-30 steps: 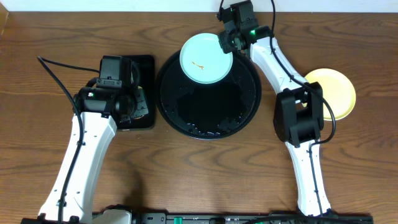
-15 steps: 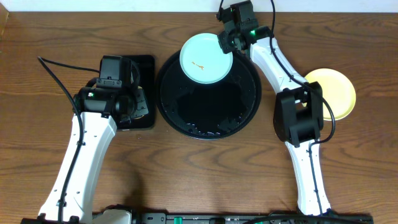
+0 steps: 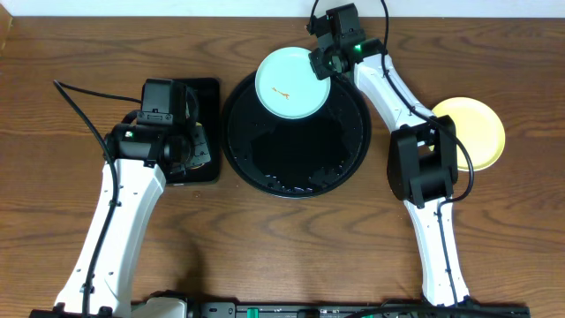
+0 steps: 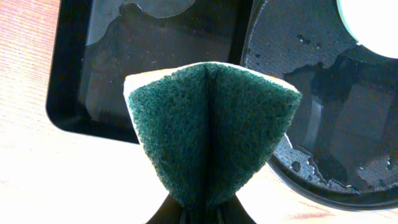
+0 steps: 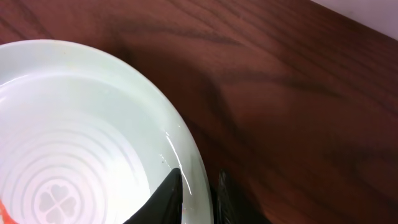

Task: Clean dirty plates on tray and stack at the side
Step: 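Move right gripper to the pale green plate's far rim on the tray, then pinch the pale green plate rim with right gripper and drag it toward center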

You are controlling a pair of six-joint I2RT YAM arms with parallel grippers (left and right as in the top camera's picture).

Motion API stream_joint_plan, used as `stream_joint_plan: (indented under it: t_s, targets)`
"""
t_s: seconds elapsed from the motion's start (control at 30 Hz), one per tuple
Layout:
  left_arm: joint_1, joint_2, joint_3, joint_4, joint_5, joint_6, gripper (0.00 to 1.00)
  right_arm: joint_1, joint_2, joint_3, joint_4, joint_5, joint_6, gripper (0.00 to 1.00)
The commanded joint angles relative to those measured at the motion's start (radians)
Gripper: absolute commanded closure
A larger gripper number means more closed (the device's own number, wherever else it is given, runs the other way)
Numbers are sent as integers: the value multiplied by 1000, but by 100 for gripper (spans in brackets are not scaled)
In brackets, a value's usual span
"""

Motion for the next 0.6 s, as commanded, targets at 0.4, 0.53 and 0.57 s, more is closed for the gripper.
stream_joint_plan:
  t_s: [0.4, 0.53, 0.57]
  targets:
    - [5, 3, -5, 16, -5, -8, 92, 10, 1, -8, -53, -5, -19, 99]
    - [5, 3, -5, 16, -5, -8, 92, 10, -74, -7, -116, 9, -11, 99]
    - [5, 3, -5, 16, -5, -8, 92, 10, -98, -7, -144, 24, 11, 99]
